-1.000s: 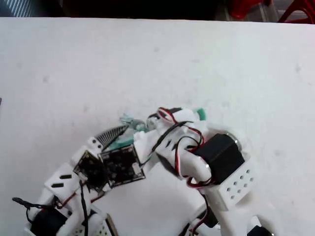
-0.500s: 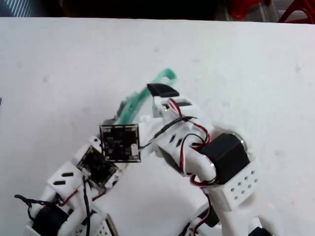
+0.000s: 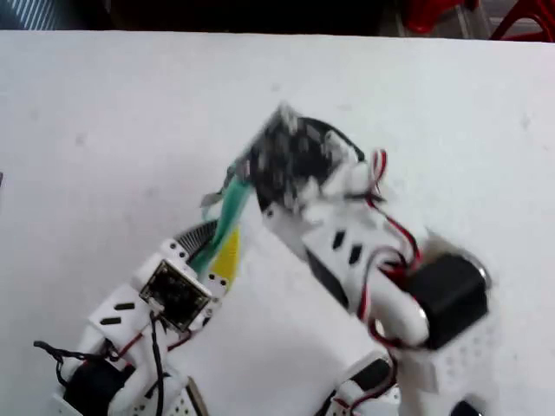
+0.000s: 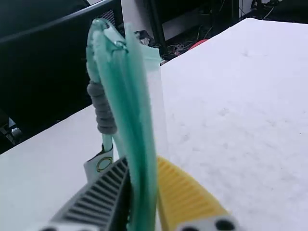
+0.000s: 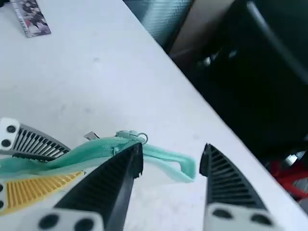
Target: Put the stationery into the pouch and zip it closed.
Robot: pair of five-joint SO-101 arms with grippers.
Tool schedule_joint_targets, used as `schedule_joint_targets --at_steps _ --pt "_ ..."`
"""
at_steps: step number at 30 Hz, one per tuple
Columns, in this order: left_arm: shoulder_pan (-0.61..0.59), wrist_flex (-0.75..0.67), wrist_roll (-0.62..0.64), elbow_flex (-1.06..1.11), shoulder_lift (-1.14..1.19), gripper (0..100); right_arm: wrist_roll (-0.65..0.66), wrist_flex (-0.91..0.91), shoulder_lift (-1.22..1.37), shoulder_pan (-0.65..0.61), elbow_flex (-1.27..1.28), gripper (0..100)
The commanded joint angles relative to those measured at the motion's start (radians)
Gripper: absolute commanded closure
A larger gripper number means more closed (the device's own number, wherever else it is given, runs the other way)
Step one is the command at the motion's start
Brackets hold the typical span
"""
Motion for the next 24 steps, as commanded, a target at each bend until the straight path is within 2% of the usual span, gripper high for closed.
schedule_joint_targets --at_steps 1,5,8,20,24 --pt "0.013 0.006 0.0 -0.002 0.004 98 -0.167 0.015 0.108 0.019 -0.146 81.7" --pt "0.051 0.017 -0.003 0.003 0.004 98 -0.239 0.179 0.236 -0.015 -0.342 81.8" --pt "0.048 0.014 -0.003 0.003 0.004 98 -0.299 0.202 0.288 -0.012 -0.388 81.7" --pt "0.047 0.014 -0.003 0.005 0.004 98 -0.333 0.2 0.236 -0.039 -0.16 81.9" --pt "0.047 0.014 -0.003 0.005 0.004 98 -0.325 0.2 0.236 -0.038 -0.135 89.9"
